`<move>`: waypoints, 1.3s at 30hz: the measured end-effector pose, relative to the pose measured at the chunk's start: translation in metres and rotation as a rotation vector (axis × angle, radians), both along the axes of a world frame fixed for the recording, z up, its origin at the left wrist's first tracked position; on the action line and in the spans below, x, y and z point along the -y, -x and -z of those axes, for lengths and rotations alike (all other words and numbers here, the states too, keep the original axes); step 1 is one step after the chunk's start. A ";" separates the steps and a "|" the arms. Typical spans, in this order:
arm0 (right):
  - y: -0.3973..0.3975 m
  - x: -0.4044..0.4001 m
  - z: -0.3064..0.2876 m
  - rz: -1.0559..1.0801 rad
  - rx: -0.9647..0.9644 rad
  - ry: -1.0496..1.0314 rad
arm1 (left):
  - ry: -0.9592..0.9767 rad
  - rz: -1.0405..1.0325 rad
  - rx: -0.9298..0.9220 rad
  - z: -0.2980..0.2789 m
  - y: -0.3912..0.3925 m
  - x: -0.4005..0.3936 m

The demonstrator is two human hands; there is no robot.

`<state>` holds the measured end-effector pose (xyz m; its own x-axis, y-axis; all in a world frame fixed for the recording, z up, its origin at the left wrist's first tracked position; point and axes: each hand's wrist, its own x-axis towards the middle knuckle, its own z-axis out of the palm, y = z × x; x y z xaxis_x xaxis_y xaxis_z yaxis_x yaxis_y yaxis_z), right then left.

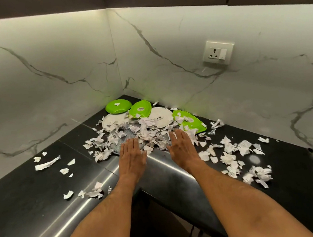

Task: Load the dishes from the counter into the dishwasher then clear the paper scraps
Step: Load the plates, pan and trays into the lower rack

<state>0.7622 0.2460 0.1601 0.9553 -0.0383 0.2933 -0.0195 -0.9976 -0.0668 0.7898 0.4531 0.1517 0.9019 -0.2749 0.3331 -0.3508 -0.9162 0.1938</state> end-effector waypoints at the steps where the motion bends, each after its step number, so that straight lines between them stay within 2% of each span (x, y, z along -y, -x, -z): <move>1: -0.009 -0.009 0.000 -0.009 -0.004 0.004 | -0.011 0.000 -0.004 0.004 -0.010 -0.010; 7: -0.068 -0.058 0.007 -0.049 -0.034 0.012 | -0.073 -0.019 -0.062 0.024 -0.067 -0.065; 14: -0.103 -0.102 0.026 -0.103 -0.111 0.057 | -0.166 0.113 -0.101 0.051 -0.110 -0.095; 18: -0.118 -0.117 0.040 -0.125 -0.164 0.078 | -0.230 0.269 -0.062 0.063 -0.127 -0.102; 26: -0.143 -0.134 0.061 -0.186 -0.223 0.028 | -0.488 0.702 0.034 0.085 -0.172 -0.111; 35: -0.155 -0.133 0.069 -0.267 -0.257 0.187 | -0.635 0.977 0.296 0.076 -0.194 -0.107; 39: -0.162 -0.127 0.068 -0.279 -0.195 0.193 | -0.653 0.991 0.297 0.067 -0.203 -0.109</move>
